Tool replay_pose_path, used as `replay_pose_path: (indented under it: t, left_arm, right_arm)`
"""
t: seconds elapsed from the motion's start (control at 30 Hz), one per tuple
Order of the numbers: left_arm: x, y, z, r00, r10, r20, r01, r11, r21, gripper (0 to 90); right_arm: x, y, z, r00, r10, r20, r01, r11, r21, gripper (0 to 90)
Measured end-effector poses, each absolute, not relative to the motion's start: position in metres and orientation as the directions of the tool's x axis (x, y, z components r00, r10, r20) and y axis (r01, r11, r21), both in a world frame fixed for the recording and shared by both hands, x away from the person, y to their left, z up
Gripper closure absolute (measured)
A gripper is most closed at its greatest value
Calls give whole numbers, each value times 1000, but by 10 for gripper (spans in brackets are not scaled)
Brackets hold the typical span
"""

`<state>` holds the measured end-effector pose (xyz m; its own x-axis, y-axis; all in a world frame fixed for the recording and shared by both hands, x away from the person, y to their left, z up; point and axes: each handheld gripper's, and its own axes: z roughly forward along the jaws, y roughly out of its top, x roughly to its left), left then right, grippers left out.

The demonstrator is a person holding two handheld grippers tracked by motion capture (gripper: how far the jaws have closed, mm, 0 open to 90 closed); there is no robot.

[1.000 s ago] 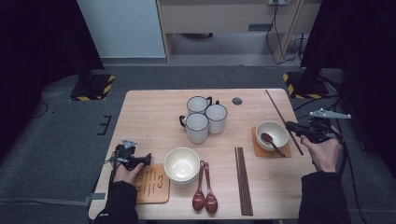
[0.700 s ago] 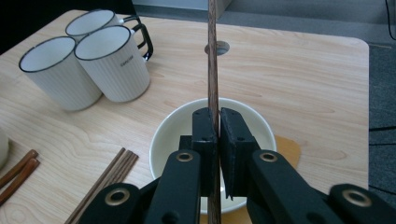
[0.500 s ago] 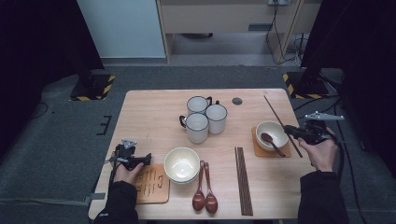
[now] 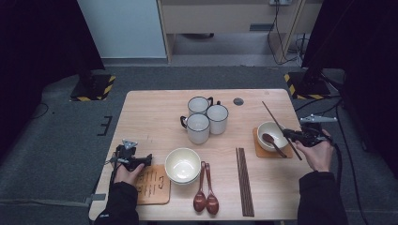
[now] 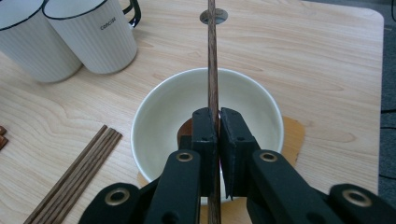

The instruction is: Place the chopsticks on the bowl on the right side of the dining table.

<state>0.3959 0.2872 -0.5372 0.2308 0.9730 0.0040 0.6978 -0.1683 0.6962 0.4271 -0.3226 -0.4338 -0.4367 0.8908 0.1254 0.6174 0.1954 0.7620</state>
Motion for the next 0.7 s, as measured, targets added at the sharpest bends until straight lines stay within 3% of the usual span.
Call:
replay_pose_path:
  t: [0.7]
  left_arm:
    - [396, 287, -537, 231, 973, 4, 698, -168, 696, 0]
  right_arm:
    - [434, -314, -456, -447, 891, 80, 648, 261, 715, 851]
